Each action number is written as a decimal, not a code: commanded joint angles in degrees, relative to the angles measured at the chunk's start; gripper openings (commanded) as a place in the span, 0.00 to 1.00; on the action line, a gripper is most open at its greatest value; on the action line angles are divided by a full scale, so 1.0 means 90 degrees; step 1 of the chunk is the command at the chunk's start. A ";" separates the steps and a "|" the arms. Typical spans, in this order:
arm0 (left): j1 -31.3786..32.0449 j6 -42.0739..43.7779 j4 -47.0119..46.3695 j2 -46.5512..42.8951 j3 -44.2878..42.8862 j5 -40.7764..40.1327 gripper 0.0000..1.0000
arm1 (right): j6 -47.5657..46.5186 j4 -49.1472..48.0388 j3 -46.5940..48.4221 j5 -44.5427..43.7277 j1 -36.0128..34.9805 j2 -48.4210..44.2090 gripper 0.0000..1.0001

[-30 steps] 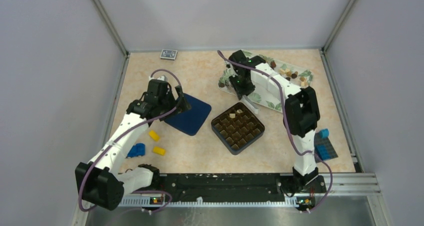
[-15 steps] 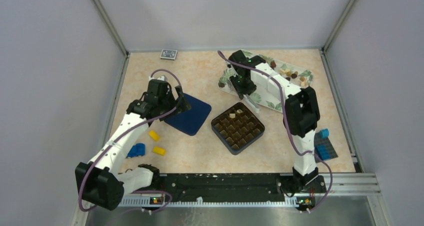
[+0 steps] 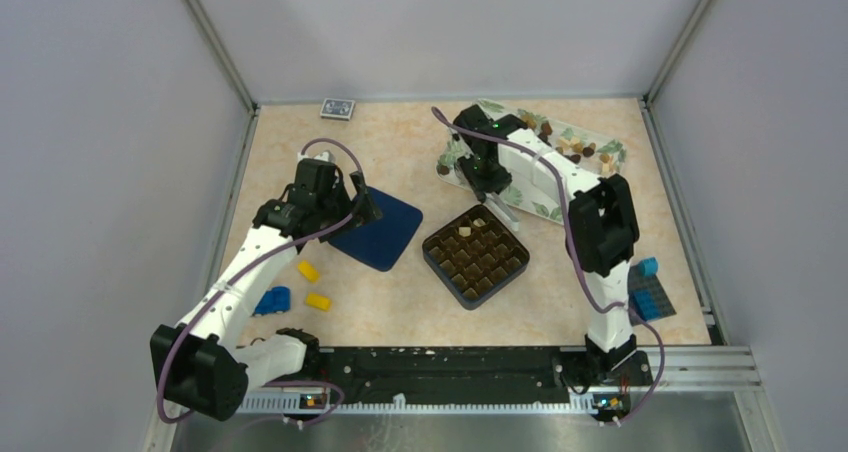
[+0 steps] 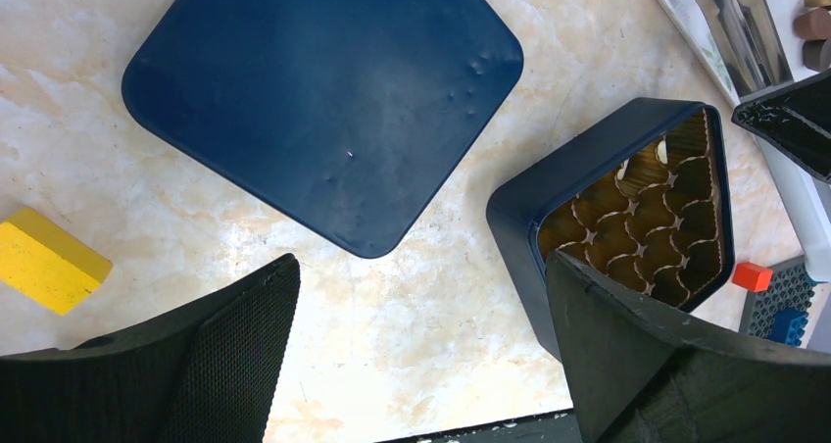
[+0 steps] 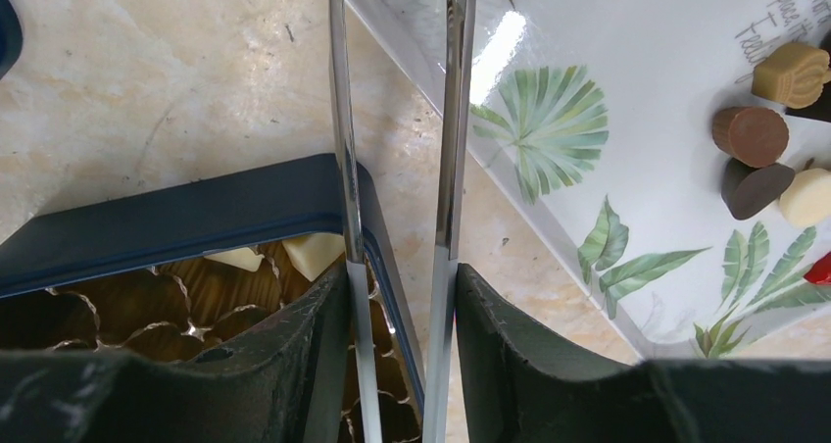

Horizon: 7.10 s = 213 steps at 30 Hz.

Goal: Pack the chocolate

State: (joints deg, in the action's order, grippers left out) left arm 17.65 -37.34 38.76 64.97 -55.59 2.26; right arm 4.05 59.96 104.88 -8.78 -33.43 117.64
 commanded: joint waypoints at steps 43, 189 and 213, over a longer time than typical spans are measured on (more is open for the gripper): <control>-0.0037 0.0132 -0.0185 -0.0030 -0.0094 0.0131 0.99 | 0.0009 0.0209 -0.0338 -0.1468 -0.0294 -0.1169 0.06; -0.0311 -0.0022 -0.0009 -0.0157 -0.0151 0.0181 0.99 | -0.0265 -0.0586 0.0665 -0.0945 -0.0484 0.0281 0.38; -0.0364 0.0080 -0.0085 -0.0100 -0.0161 0.0329 0.99 | -0.0057 -0.0505 0.0451 -0.1171 -0.0563 -0.0798 0.16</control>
State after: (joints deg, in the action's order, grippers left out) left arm 14.72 -37.52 38.76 64.75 -56.51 4.71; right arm 2.31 56.34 109.84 -17.98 -37.76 120.31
